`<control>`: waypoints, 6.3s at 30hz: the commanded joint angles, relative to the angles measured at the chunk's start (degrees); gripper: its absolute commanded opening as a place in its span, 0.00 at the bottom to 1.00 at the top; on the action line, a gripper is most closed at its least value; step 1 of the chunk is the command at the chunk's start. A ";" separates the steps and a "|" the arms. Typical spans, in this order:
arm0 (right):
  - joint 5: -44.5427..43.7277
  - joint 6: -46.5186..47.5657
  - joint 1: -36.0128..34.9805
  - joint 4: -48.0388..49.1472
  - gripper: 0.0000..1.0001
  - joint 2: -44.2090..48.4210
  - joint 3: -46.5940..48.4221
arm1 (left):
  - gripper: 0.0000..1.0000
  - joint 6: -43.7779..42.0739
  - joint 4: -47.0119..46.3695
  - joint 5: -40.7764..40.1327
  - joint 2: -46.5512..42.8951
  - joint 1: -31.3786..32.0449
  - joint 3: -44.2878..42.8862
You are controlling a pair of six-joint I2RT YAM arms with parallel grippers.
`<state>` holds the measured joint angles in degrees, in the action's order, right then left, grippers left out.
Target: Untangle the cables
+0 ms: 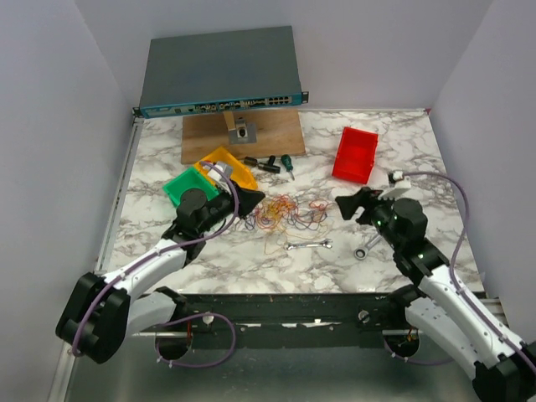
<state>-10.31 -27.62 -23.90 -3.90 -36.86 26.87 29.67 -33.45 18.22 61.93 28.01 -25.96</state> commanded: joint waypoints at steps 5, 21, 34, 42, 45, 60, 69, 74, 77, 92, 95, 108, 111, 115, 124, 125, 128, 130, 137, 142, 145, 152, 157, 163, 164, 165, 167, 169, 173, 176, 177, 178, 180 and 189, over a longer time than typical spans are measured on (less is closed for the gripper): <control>47.00 8.03 -1.26 20.50 0.72 -13.92 2.30 | 0.00 1.17 -18.20 25.12 4.00 2.31 -0.73; 47.89 12.30 -10.37 26.08 0.59 -26.49 5.51 | 0.00 4.78 -24.73 31.06 7.13 2.51 -1.19; 15.83 5.57 -11.95 26.98 0.01 -17.00 -1.04 | 0.00 -1.30 -10.44 16.57 1.79 2.49 -0.89; -48.26 -8.29 -11.87 -1.20 0.01 6.82 -0.52 | 0.00 -0.83 10.15 -20.95 -7.16 0.61 1.17; -54.75 -7.86 -11.86 -4.99 0.01 12.38 0.98 | 0.00 0.12 12.12 -25.24 -8.73 0.20 1.69; -66.72 -0.24 -11.82 -8.03 0.01 14.72 17.41 | 0.00 8.95 26.45 -46.24 -8.44 0.20 -1.34; -40.13 6.11 -11.87 -9.88 0.01 -1.30 24.89 | 0.00 -0.30 16.37 -25.16 -5.81 0.16 -1.72; -34.44 6.26 -11.87 -9.48 0.01 -11.17 30.12 | 0.00 -0.90 14.86 -23.29 -6.19 0.19 -1.18; -32.72 7.39 -11.87 -8.38 0.01 -16.97 34.16 | 0.00 -1.10 13.86 -22.29 -6.47 0.22 -0.73; -26.07 9.62 -6.90 -4.27 0.01 -37.33 48.36 | 0.00 -1.50 12.46 -18.88 -6.61 0.29 -0.33; -23.06 8.97 -3.86 -4.28 0.01 -38.82 49.97 | 0.00 -1.46 12.36 -18.44 -6.29 0.29 -0.41; -18.41 2.33 9.85 -1.66 0.01 -48.15 48.64 | 0.00 -1.53 12.08 -18.27 -6.12 0.29 -0.45; -20.89 2.26 11.31 -1.24 0.01 -51.64 49.30 | 0.00 -1.55 12.01 -18.29 -6.14 0.29 -0.42; -22.16 3.13 11.70 -0.06 0.01 -57.24 49.64 | 0.00 -1.57 11.98 -18.27 -6.04 0.29 -0.50; -24.75 2.46 11.69 2.68 0.01 -67.95 47.14 | 0.00 -1.55 11.90 -16.66 -5.79 0.25 -0.58; -24.47 2.36 11.71 2.52 0.01 -69.30 47.53 | 0.00 -1.55 11.92 -16.61 -5.77 0.29 -0.61; -23.94 1.87 11.68 1.80 0.01 -74.32 49.71 | 0.00 -1.68 11.92 -16.36 -5.68 0.29 -0.68; -23.43 2.04 11.70 1.17 0.01 -77.54 51.68 | 0.00 -1.79 11.90 -16.12 -5.72 0.26 -0.65; -17.64 2.81 11.70 -4.21 0.28 -75.52 55.16 | 0.00 -2.16 11.57 -15.73 -5.93 0.37 -0.67; -13.46 5.46 11.69 -2.78 0.57 -65.02 51.82 | 0.00 -2.42 11.40 -15.39 -6.33 0.61 -0.56; -11.38 7.62 11.74 -6.38 0.66 -62.00 52.66 | 0.00 -2.68 11.43 -15.28 -6.74 0.73 -0.44; 21.27 10.86 10.11 -4.47 0.77 -51.93 40.60 | 0.00 -4.06 7.33 -11.21 -8.31 1.24 1.16; 30.06 11.69 1.19 1.80 0.77 -44.61 28.14 | 0.00 -5.17 0.26 -3.81 -10.40 1.90 3.45; 35.30 12.35 -3.84 16.35 0.78 -36.02 15.09 | 0.00 -1.90 6.68 3.53 -10.20 2.46 -3.64; 36.07 11.93 -3.93 18.27 0.78 -34.86 13.55 | 0.00 -1.20 9.60 4.01 -10.43 2.64 -5.54; 36.99 11.59 -3.96 20.59 0.78 -33.72 12.16 | 0.00 -0.52 12.23 4.01 -10.83 2.83 -7.80; 38.67 11.13 -4.09 23.93 0.79 -32.40 10.33 | 0.00 1.29 17.19 3.80 -11.77 3.42 -11.34; 41.26 11.21 -4.34 26.22 0.80 -31.74 9.74 | 0.00 3.08 22.79 3.37 -12.15 3.72 -15.04; 46.94 11.40 -4.65 29.35 0.89 -31.81 9.49 | 0.00 4.75 30.86 5.30 -11.70 3.70 -22.11; 49.47 10.50 -4.84 33.28 0.90 -30.92 7.70 | 0.00 4.08 38.87 5.84 -9.93 3.71 -29.32; 50.18 9.88 -4.91 35.57 0.90 -30.25 6.63 | 0.00 3.59 41.36 5.51 -9.35 3.72 -31.31; 51.14 9.05 -4.88 37.78 0.89 -29.57 5.30 | 0.00 3.11 42.96 5.12 -8.71 3.72 -33.21; 52.50 7.75 -5.01 41.62 0.89 -28.73 3.15 | 0.00 2.44 45.46 4.55 -7.68 3.66 -36.19; 49.72 10.74 -5.96 41.02 0.88 -30.90 3.22 | 0.00 2.15 49.80 5.34 -5.41 3.62 -43.14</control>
<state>39.92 -18.48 -28.95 35.11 -66.41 29.26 32.34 11.92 21.82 56.18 31.53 -66.52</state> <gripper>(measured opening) 0.885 0.012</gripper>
